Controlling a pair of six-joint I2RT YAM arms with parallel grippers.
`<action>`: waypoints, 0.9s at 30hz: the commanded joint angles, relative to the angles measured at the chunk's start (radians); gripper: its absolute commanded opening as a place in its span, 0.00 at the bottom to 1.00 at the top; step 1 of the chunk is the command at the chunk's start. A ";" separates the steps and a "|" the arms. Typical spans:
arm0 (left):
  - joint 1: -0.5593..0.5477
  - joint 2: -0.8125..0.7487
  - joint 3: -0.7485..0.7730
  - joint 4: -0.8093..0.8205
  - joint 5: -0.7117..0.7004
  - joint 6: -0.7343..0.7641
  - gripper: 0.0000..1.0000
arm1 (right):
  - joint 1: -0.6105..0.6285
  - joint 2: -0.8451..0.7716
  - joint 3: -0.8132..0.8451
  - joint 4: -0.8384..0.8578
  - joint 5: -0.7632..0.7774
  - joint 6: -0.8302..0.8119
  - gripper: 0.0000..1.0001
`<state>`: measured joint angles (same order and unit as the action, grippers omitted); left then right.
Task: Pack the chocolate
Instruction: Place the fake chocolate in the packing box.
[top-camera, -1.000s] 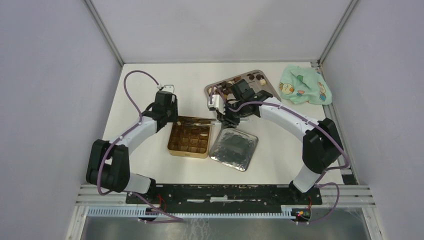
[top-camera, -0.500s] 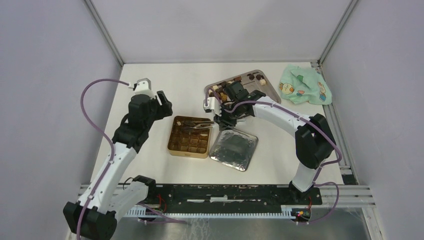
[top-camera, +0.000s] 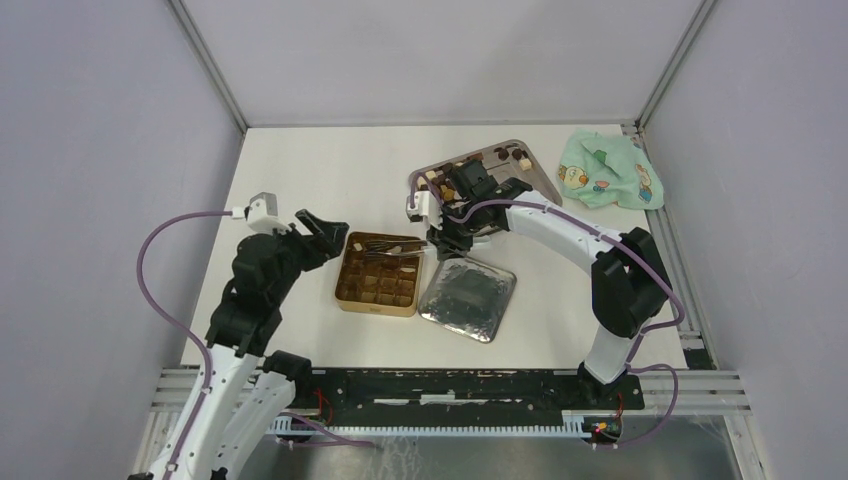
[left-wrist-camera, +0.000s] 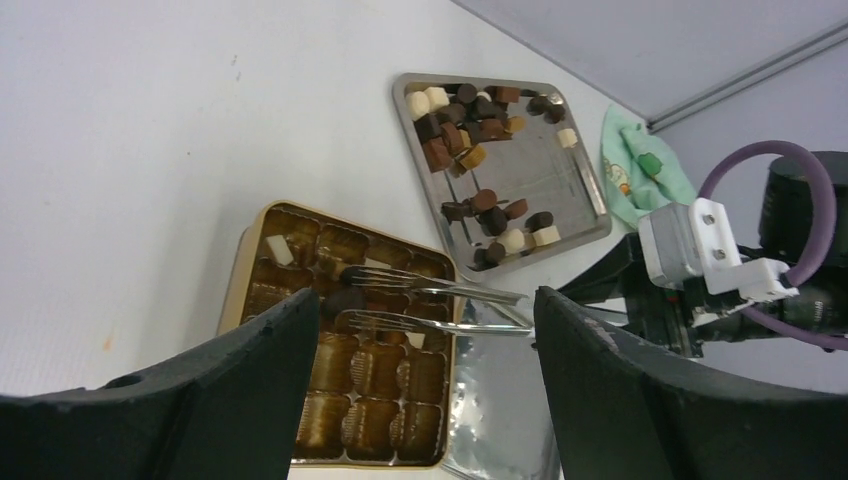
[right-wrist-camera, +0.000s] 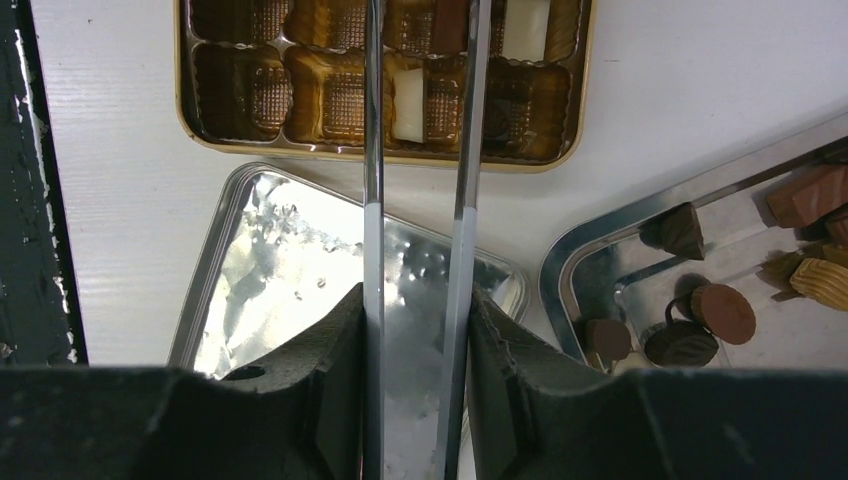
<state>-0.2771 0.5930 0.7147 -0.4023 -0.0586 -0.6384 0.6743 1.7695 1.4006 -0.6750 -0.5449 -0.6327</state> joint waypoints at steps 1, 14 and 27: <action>0.001 -0.059 -0.019 0.054 0.047 -0.112 0.84 | 0.004 0.002 0.055 0.016 -0.037 0.014 0.41; 0.001 -0.134 -0.064 0.138 0.167 -0.230 0.84 | -0.010 -0.032 0.045 0.008 -0.068 0.009 0.39; 0.001 -0.111 -0.165 0.311 0.278 -0.268 0.97 | -0.321 -0.221 -0.122 0.066 -0.187 0.013 0.37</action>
<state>-0.2771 0.4908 0.5610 -0.2077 0.1719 -0.8551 0.4610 1.6058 1.3163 -0.6601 -0.6804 -0.6308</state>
